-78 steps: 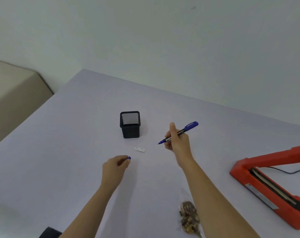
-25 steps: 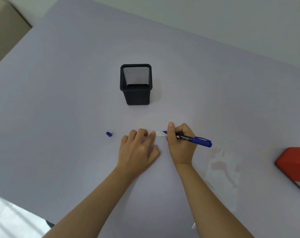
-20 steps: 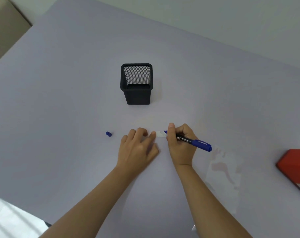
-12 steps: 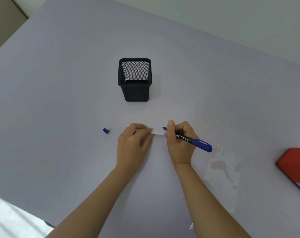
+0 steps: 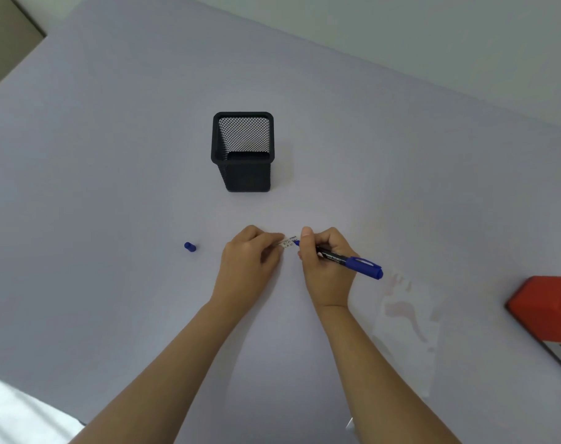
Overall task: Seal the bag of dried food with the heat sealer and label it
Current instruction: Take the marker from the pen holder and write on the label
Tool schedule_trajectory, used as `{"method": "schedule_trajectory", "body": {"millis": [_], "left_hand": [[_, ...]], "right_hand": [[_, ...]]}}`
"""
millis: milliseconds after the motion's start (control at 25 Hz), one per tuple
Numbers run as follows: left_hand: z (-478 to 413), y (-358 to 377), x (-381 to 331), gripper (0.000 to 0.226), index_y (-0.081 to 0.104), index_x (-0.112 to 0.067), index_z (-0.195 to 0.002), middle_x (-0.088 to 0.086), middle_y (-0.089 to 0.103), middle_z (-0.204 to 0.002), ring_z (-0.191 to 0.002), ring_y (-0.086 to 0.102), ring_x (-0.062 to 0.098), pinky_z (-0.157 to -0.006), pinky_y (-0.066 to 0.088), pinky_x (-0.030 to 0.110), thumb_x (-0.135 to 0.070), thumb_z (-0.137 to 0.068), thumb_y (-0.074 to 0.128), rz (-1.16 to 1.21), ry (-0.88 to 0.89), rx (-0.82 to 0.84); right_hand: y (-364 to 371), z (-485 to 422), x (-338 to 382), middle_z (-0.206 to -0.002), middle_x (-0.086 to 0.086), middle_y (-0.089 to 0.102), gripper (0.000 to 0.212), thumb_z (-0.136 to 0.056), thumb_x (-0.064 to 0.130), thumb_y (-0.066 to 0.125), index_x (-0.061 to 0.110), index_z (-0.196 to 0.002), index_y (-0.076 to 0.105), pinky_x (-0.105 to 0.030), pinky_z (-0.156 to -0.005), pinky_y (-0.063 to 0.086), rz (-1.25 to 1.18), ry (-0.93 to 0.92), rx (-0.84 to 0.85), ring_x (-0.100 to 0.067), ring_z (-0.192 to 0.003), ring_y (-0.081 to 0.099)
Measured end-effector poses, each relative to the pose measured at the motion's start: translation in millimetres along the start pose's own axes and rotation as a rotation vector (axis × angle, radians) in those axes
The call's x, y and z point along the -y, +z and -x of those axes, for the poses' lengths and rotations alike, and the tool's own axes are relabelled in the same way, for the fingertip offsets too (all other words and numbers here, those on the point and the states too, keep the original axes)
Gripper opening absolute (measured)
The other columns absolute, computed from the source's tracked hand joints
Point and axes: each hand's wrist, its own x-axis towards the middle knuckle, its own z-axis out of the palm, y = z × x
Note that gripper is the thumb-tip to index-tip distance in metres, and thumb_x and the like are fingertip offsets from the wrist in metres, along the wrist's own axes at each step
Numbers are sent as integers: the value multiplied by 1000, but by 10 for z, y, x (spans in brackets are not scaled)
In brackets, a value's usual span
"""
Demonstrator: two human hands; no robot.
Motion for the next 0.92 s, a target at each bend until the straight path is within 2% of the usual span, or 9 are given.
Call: {"method": "schedule_trajectory", "body": {"millis": [200, 360, 520, 640, 920], "left_hand": [[30, 5, -7, 19, 67, -6, -101, 7, 65, -85, -73, 60, 18, -70, 56, 36, -9, -83, 67, 40, -37, -28], [39, 13, 18, 14, 70, -5, -95, 8, 65, -86, -70, 60, 19, -65, 56, 36, -8, -81, 68, 56, -13, -46], [54, 29, 83, 16, 74, -5, -89, 8, 59, -75, -60, 54, 17, -54, 47, 26, -17, -83, 65, -16, 74, -81], [71, 57, 127, 20, 74, -5, -88, 7, 56, -72, -59, 50, 16, -56, 37, 21, -20, -85, 62, -81, 124, -106], [100, 109, 164, 13, 73, -6, -88, 7, 58, -72, -61, 52, 19, -57, 45, 30, -14, -84, 64, -96, 171, -150]], "right_hand": [[2, 4, -9, -55, -4, 60, 41, -82, 43, 54, 7, -62, 55, -20, -49, 45, 64, -95, 30, -17, -52, 55], [1, 6, -8, -55, -1, 57, 37, -83, 37, 54, 6, -62, 55, -7, -50, 38, 62, -134, 51, -16, -56, 53], [9, 10, -17, -57, -1, 57, 35, -84, 34, 55, 6, -63, 55, -6, -52, 39, 70, -160, 73, -15, -60, 54], [16, 19, -21, -59, -7, 60, 34, -85, 31, 55, 4, -63, 55, -7, -53, 40, 85, -194, 87, -17, -62, 54], [18, 15, -36, -61, -8, 61, 35, -86, 31, 54, 3, -64, 56, -8, -53, 41, 92, -209, 81, -18, -63, 54]]}}
